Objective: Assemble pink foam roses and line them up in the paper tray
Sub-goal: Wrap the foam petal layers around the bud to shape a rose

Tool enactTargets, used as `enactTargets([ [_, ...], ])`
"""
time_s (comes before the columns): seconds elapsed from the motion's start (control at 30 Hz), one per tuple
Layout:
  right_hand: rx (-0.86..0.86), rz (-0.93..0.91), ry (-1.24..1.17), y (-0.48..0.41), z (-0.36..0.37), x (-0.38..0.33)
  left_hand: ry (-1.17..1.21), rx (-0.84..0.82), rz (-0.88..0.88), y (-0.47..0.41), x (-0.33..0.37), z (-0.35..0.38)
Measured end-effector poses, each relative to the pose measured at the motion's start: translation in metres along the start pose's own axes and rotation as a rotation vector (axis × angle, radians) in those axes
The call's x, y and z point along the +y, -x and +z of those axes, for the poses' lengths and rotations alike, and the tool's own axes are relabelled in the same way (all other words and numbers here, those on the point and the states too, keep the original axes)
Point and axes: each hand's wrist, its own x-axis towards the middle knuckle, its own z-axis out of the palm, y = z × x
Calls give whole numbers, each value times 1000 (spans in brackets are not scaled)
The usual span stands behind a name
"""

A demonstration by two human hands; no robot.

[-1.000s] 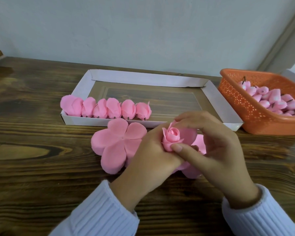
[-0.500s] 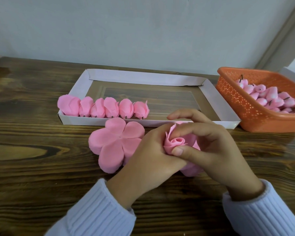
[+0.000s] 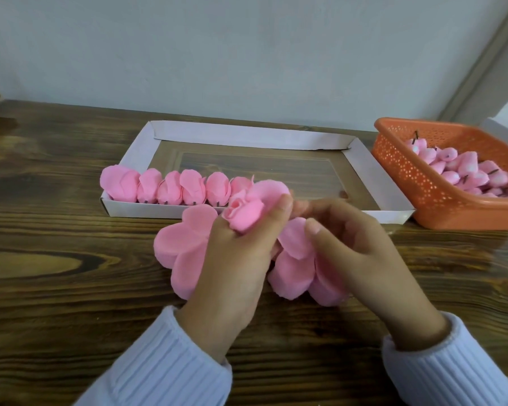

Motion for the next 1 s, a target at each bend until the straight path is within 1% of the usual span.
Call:
enactTargets([
  [0.1,37,-53,85,1,5,1,-9,36,-4,-1,-1,-1],
  [0.23,130,-168,112,2,7,3,-3,4,42,-1,1,0],
  [0.3,173,-233,124,3,8,2,-52,17,82,0,-1,-1],
  [0.37,226,-297,134,5,8,1,-158,33,139,1,-4,-3],
  [0.47,304,-345,131,7,9,1,-262,7,193,4,-5,-1],
  [0.6,368,-367,109,9,9,-1,-318,-95,226,7,-3,2],
  [0.7,364,-362,48,8,7,-5,-352,-174,248,7,-2,3],
  [0.8,314,-339,-107,7,6,-7,-384,-236,232,7,0,3],
  [0.9,271,-335,-198,7,4,-6,-377,-283,179,6,-1,2],
  [1.0,263,-337,-225,7,4,-5,-331,-335,87,6,-2,0],
])
